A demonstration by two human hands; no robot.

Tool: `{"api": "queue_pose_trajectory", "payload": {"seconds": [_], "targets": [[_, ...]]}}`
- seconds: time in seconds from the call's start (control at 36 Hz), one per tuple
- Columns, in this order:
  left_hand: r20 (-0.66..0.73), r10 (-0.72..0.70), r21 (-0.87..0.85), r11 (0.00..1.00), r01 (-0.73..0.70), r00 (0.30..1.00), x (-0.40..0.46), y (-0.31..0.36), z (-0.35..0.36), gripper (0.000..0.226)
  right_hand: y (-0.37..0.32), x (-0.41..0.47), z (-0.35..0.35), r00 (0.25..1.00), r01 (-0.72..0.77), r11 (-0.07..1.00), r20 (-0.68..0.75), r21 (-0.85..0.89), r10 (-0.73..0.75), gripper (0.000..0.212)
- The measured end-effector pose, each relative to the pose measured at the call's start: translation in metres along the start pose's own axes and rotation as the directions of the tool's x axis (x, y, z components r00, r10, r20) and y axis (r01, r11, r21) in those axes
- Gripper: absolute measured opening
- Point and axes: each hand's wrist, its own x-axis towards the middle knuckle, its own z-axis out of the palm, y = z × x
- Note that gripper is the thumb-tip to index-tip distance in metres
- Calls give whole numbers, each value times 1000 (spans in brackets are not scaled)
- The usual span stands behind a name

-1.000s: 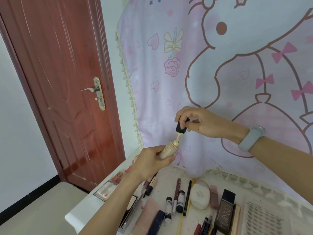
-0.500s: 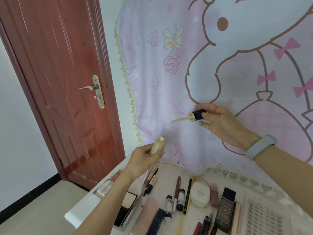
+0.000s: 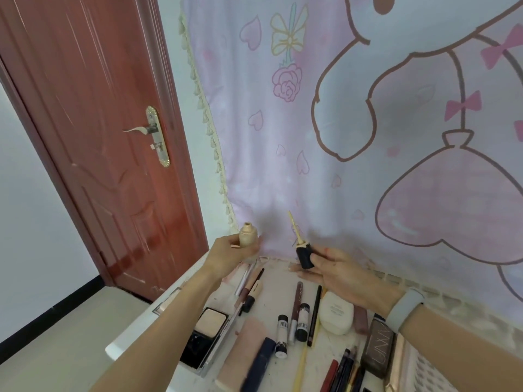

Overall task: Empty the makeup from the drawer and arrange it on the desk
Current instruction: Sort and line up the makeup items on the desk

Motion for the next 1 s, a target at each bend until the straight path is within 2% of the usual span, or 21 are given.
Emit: {"api": "queue_pose_trajectory", "payload": {"seconds": [0.14,0.28,0.33,0.42,0.5,0.61,0.64,0.69,0.78,0.81,1.0], "targets": [[-10,-41,72,996,42,999,12,-9,11,12,21,19,-2,997,7,937,-68,-350,-33,21],[-18,-56,143,988,58,998,21,-20,19,23,37,48,-2,990,11,713,-93,-701,-107,14],[-36,-40,176,983,46,999,24,-23,22,29,43,59,-5,989,-15,619,-101,-786,-104,21],[-39,-16,196,980,23,999,28,-27,23,29,50,72,-10,986,-63,553,-136,-831,-93,27],[-16,-4,209,978,7,1000,32,-31,24,29,56,82,-17,991,-71,461,-114,-885,-64,27],[55,-32,227,974,19,998,40,-34,29,9,60,89,-32,992,-64,345,-97,-937,-80,22],[57,-30,232,973,16,998,42,-35,31,12,60,91,-36,992,-58,325,-92,-944,-89,23],[30,-11,248,969,4,999,46,-38,37,21,58,93,-43,990,-58,307,-94,-950,-103,25],[17,-26,294,956,20,1000,51,-41,45,14,55,96,-53,986,-75,273,-112,-959,-120,29],[32,-39,308,951,27,999,52,-42,48,19,54,97,-55,987,-73,271,-108,-960,-117,30],[42,-17,356,934,1,999,61,-52,60,27,64,91,-57,992,-15,307,-52,-952,-111,24]]}}
